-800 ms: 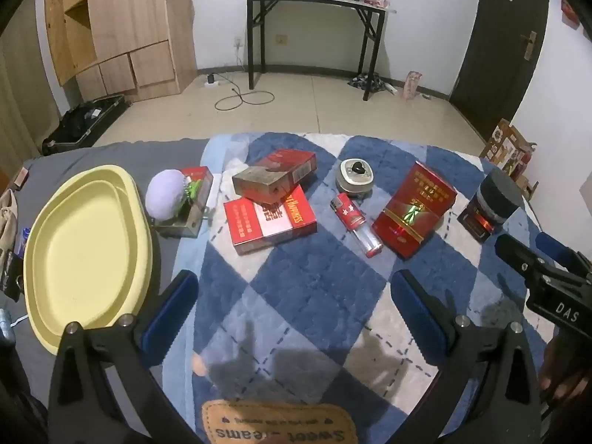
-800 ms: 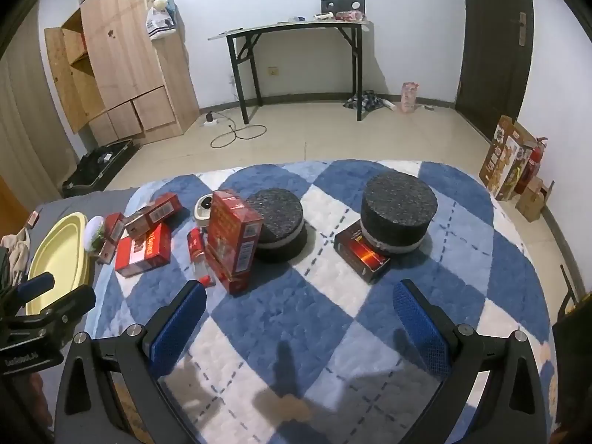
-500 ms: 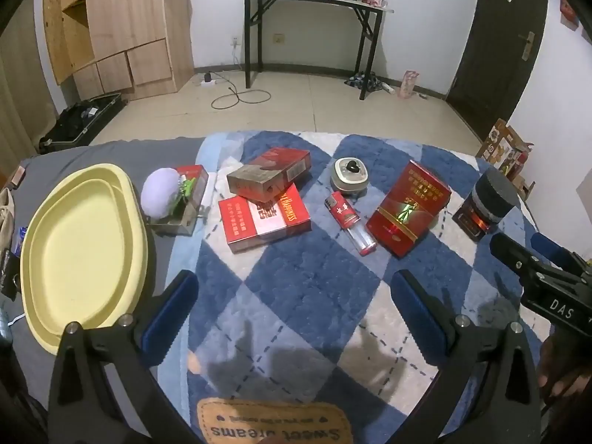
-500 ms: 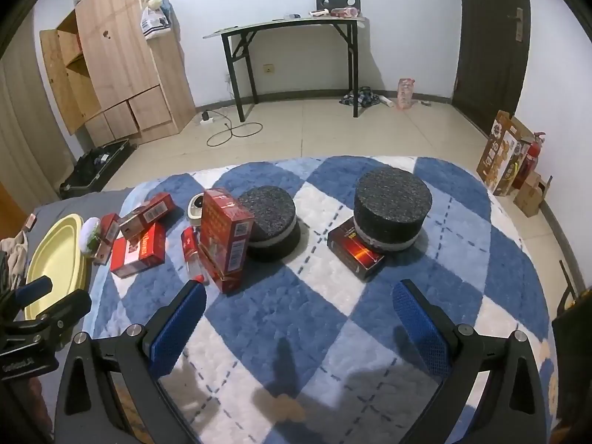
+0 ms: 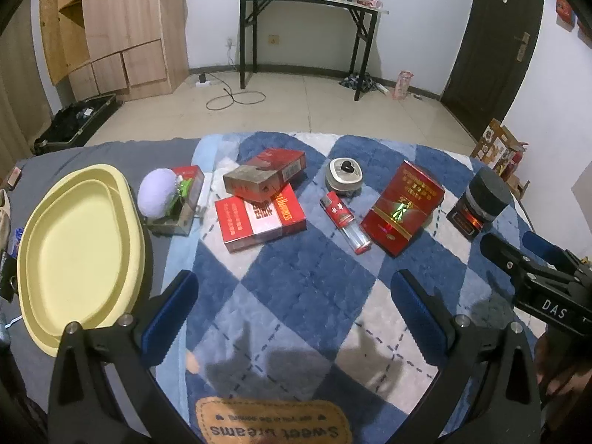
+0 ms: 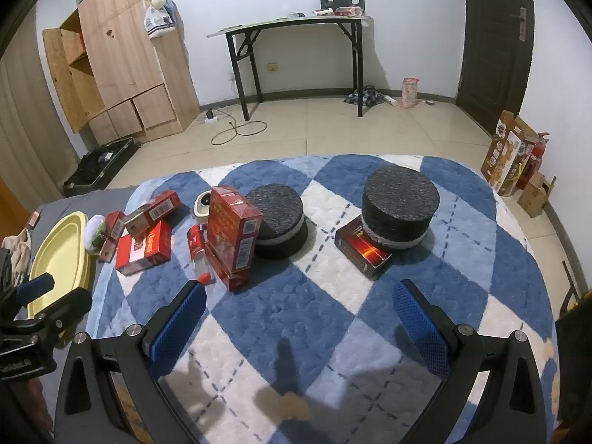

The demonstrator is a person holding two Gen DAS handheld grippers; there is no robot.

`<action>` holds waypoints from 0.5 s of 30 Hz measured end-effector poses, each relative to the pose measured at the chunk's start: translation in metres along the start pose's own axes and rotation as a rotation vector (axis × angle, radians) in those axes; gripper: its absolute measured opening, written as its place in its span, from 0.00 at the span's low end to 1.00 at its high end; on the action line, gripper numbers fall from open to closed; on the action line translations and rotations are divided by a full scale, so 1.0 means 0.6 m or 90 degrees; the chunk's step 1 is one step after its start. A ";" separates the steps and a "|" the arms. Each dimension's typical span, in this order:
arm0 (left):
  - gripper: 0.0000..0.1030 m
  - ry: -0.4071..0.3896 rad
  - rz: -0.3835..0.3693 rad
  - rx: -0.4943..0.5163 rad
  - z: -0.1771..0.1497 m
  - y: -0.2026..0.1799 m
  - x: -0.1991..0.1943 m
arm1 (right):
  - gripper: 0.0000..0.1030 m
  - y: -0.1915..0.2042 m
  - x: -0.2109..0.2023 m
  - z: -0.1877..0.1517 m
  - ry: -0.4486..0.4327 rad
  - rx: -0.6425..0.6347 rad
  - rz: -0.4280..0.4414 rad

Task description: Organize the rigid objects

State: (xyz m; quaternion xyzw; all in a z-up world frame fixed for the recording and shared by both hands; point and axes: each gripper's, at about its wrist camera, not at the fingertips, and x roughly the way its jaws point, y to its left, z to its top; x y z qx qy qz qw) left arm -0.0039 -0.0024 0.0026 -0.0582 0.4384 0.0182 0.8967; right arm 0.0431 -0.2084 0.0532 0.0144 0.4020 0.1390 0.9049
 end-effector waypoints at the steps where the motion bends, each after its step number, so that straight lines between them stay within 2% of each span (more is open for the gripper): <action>1: 1.00 -0.001 0.005 0.001 0.000 0.000 0.000 | 1.00 0.001 0.000 0.000 0.000 -0.002 -0.001; 15: 1.00 -0.009 -0.016 -0.007 -0.001 0.000 -0.003 | 1.00 0.004 0.007 -0.002 0.009 -0.004 0.006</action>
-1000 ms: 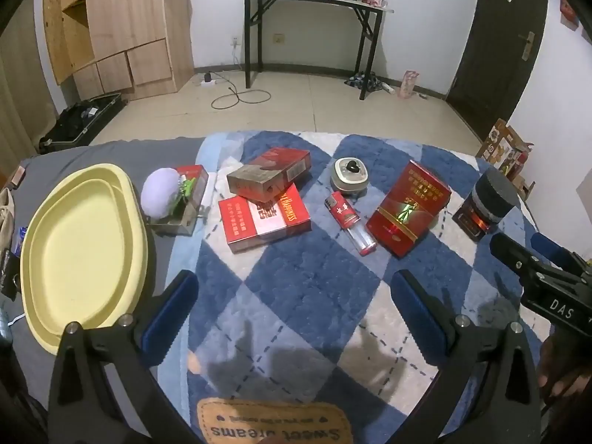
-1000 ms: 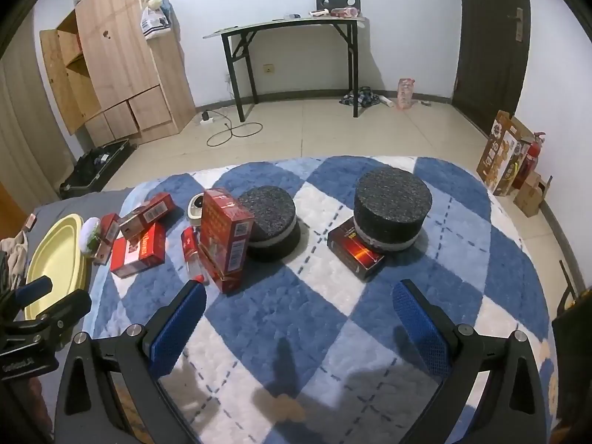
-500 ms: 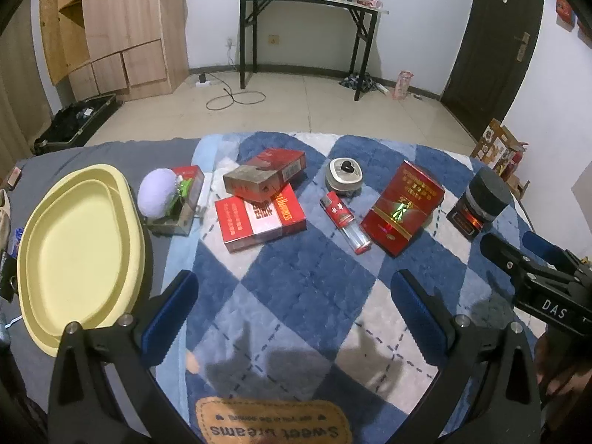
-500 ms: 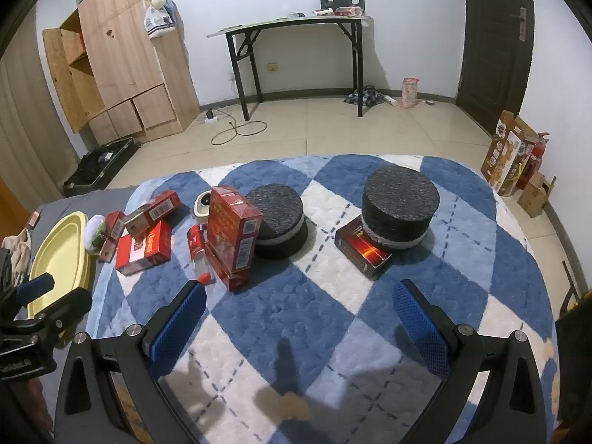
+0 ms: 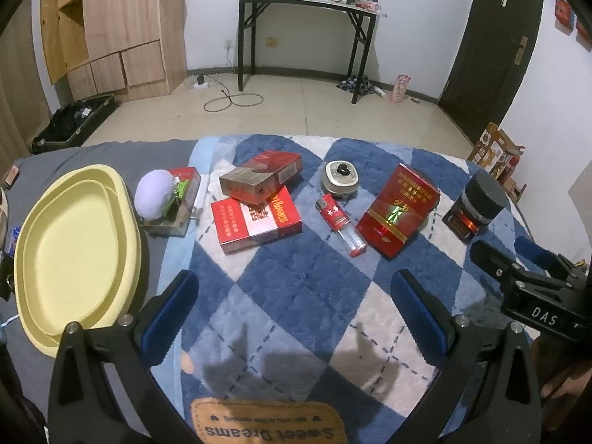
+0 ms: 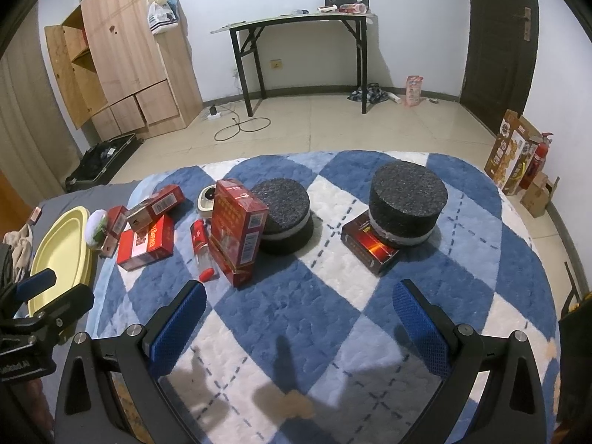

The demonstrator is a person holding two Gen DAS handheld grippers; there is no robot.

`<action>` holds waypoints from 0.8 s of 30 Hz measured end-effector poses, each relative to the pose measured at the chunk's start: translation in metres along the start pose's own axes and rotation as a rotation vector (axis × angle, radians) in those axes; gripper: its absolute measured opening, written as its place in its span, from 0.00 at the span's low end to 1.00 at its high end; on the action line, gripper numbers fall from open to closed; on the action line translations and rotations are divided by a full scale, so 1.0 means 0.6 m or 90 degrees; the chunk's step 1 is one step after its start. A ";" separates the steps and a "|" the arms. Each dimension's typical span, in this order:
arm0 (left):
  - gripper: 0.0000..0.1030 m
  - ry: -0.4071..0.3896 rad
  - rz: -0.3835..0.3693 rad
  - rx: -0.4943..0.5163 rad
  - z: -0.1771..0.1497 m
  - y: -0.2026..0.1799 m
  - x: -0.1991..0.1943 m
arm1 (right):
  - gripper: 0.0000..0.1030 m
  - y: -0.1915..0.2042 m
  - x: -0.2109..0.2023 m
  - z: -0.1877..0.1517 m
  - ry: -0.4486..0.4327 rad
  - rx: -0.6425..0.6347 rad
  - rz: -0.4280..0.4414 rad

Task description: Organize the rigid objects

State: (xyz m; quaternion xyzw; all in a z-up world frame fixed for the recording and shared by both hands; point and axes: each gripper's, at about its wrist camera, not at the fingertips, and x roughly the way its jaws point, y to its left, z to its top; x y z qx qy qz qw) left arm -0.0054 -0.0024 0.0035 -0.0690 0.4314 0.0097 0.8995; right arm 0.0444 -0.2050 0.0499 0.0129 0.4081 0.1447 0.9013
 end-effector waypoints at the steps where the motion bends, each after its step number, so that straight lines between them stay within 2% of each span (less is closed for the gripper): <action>1: 1.00 0.001 -0.001 -0.003 0.000 0.001 0.000 | 1.00 0.000 0.000 0.000 0.000 0.000 0.000; 13: 1.00 0.009 0.015 0.009 -0.003 -0.007 0.005 | 1.00 -0.006 0.003 -0.001 0.004 0.016 0.000; 24: 1.00 0.014 0.004 0.011 -0.004 -0.007 0.004 | 1.00 -0.007 0.005 0.001 0.006 0.016 0.007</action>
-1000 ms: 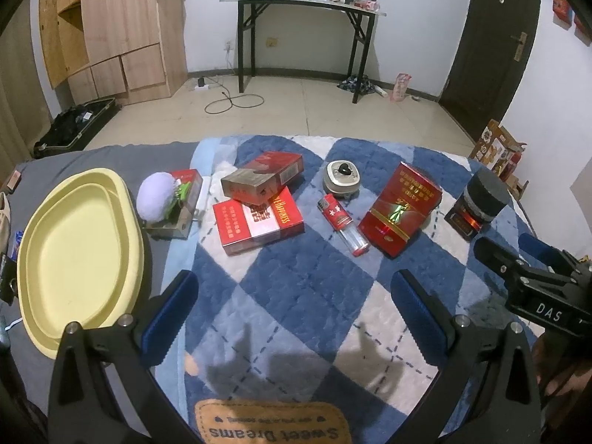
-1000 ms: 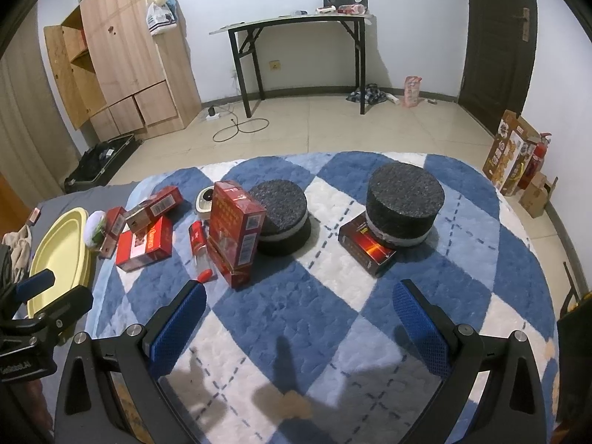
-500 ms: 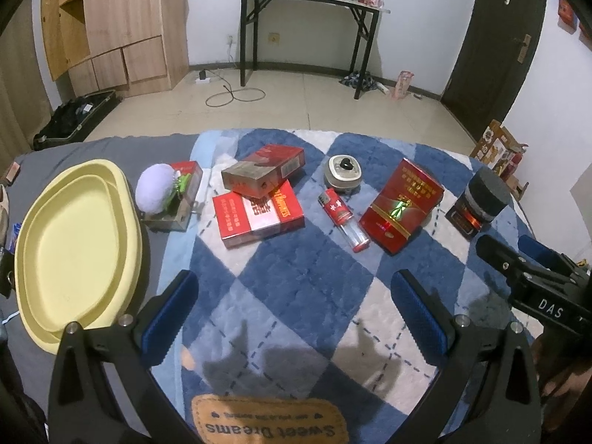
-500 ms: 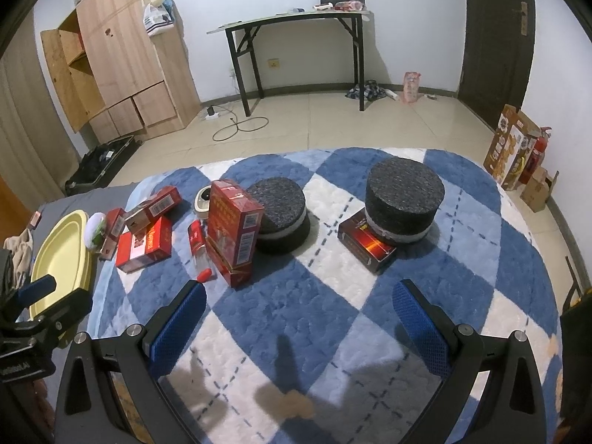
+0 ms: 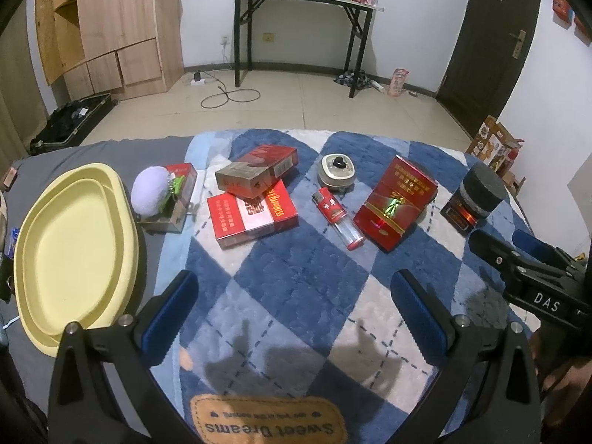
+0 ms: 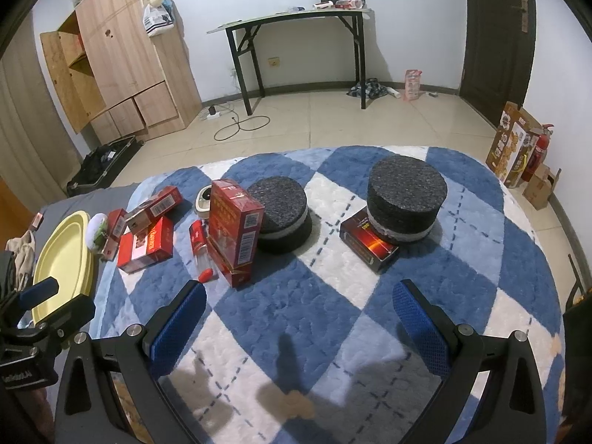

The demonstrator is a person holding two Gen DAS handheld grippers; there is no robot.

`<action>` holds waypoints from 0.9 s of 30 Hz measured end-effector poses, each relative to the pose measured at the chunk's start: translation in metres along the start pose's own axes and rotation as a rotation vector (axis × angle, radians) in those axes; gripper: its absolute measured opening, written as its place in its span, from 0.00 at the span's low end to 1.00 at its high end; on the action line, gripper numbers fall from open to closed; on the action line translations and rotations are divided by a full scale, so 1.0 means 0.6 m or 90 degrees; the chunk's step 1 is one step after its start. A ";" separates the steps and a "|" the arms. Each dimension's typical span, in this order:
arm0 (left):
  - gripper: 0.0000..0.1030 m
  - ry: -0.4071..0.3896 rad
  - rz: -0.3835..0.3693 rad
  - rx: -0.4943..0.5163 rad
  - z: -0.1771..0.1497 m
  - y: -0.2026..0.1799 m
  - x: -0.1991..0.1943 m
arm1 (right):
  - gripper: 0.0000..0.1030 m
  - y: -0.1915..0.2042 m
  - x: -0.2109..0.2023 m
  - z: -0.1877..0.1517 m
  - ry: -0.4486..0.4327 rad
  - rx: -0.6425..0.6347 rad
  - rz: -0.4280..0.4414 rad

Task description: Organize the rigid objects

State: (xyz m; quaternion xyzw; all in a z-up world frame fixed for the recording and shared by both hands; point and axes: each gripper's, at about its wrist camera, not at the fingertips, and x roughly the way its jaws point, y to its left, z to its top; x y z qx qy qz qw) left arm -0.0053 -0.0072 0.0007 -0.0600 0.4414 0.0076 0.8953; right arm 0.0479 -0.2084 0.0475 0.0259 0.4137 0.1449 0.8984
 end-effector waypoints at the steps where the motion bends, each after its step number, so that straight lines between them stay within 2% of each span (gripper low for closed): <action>1: 1.00 0.000 0.000 0.000 0.000 -0.001 -0.001 | 1.00 0.000 0.000 0.000 0.000 0.000 0.001; 27: 1.00 0.014 0.004 0.009 -0.005 -0.003 0.008 | 1.00 -0.014 0.003 0.001 0.012 0.017 0.006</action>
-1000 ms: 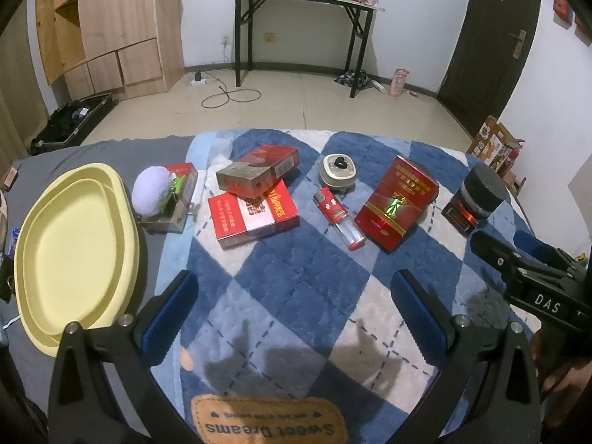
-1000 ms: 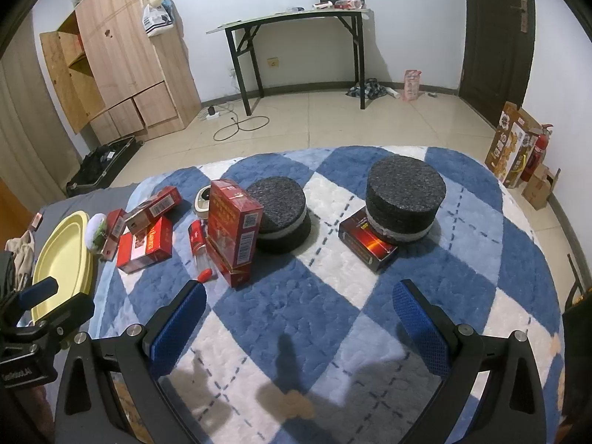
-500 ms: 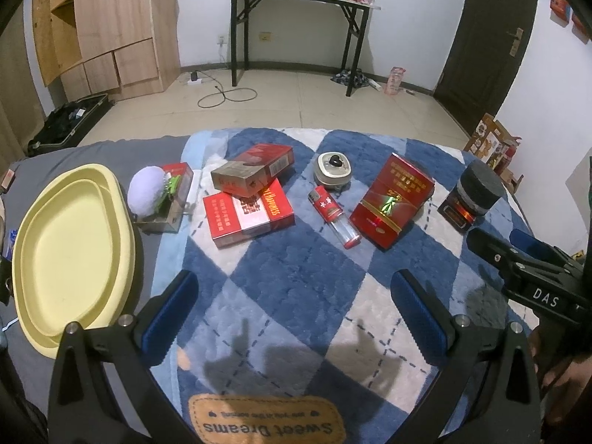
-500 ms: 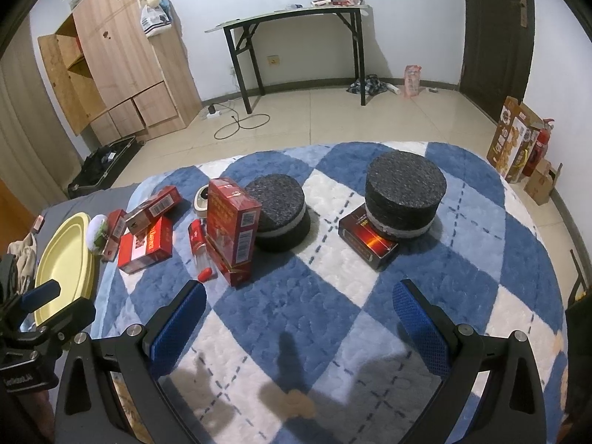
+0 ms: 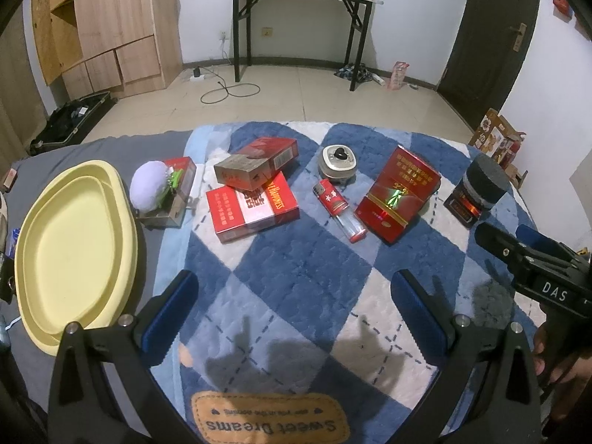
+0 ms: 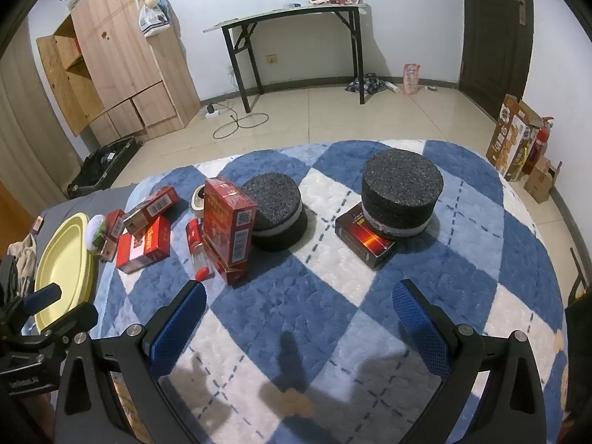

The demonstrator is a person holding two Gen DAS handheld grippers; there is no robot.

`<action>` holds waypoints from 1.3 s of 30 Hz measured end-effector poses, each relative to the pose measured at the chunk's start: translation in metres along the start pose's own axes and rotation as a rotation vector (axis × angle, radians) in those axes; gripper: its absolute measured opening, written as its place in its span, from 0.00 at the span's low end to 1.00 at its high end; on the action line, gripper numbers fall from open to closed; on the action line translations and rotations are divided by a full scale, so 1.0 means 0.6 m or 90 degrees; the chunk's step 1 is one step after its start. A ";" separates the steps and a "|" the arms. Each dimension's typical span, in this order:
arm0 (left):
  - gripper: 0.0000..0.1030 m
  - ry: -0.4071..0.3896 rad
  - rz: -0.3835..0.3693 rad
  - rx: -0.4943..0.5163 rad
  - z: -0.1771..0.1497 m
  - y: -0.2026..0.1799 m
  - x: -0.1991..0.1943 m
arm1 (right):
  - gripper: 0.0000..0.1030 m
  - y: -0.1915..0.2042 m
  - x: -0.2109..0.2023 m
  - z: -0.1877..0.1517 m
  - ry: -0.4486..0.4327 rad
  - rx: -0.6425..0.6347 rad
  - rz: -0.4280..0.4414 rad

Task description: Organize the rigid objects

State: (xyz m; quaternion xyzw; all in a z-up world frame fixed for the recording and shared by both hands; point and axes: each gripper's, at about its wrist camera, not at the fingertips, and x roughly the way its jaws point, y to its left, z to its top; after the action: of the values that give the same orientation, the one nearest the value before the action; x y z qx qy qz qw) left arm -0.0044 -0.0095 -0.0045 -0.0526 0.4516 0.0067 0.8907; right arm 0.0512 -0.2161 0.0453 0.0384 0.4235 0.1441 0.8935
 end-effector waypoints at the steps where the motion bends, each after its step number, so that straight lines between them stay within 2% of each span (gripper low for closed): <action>1: 1.00 0.000 0.000 0.000 0.000 0.001 0.001 | 1.00 0.000 -0.001 -0.001 0.002 0.001 0.001; 28: 1.00 0.006 0.008 -0.003 -0.004 0.009 0.006 | 1.00 -0.004 0.006 0.004 0.006 0.009 0.004; 39: 1.00 0.021 -0.007 -0.023 -0.002 0.013 0.007 | 1.00 -0.006 0.009 0.002 0.006 0.009 0.007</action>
State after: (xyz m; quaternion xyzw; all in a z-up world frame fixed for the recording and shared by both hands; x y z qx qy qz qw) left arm -0.0033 -0.0019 -0.0093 -0.0712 0.4654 0.0089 0.8822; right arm 0.0564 -0.2182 0.0416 0.0464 0.4288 0.1463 0.8903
